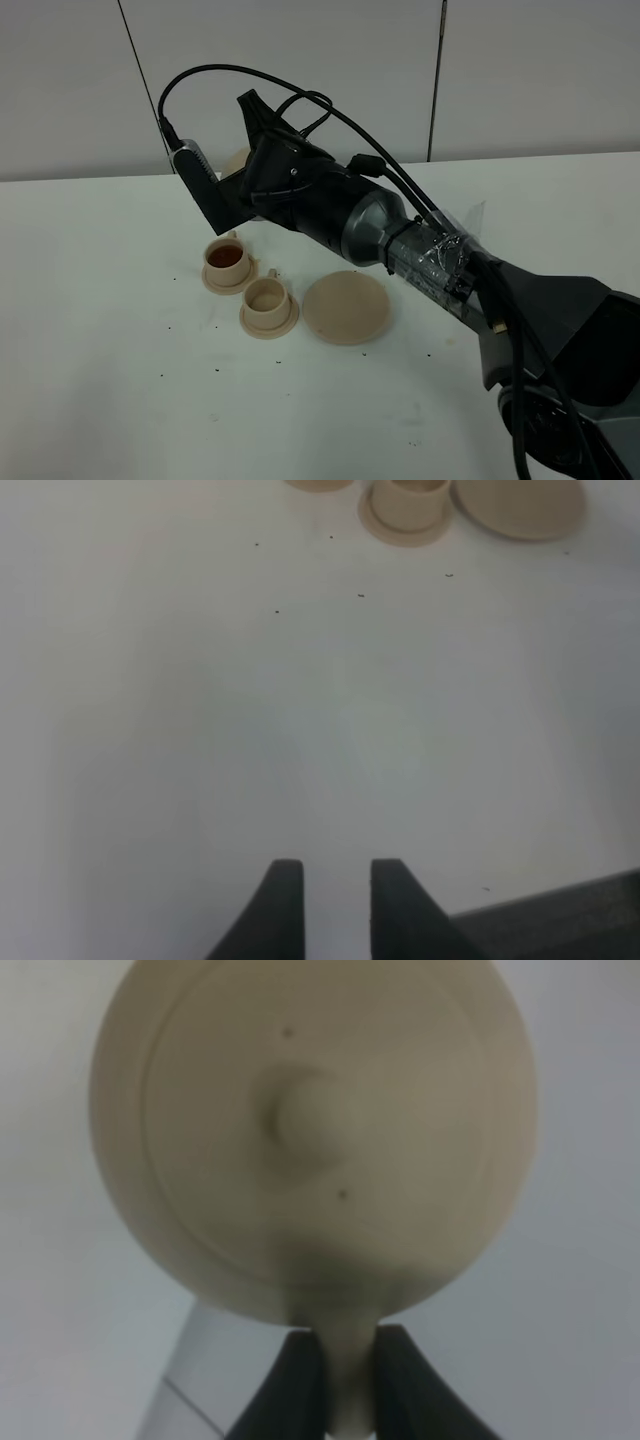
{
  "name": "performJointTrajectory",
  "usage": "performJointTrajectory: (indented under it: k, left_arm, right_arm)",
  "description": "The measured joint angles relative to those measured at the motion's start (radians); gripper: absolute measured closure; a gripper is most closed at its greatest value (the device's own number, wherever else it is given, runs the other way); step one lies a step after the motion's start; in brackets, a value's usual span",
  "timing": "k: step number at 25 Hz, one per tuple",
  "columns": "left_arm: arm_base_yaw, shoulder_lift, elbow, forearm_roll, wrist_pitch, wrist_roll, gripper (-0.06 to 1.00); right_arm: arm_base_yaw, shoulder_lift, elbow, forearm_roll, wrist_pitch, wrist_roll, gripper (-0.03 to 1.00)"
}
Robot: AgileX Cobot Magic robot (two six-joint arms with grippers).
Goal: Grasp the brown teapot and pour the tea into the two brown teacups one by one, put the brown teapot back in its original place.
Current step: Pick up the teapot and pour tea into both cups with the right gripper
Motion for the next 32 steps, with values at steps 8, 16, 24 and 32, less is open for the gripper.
performJointTrajectory:
  k: [8,16,24,32]
  left_arm:
    - [0.000,0.000,0.000,0.000,0.000,0.000,0.71]
    - [0.000,0.000,0.000,0.000,0.000,0.000,0.71]
    - [0.000,0.000,0.000,0.000,0.000,0.000,0.71]
    - [0.000,0.000,0.000,0.000,0.000,0.000,0.71]
  right_arm:
    - [-0.015,0.000,0.000,0.139,0.013,-0.021,0.87]
    - [-0.016,0.000,0.000,0.238,0.138,-0.107,0.87]
    - [-0.016,-0.052,0.000,0.302,0.221,-0.172,0.87]
    - [-0.063,-0.121,0.000,0.461,0.278,-0.179,0.87]
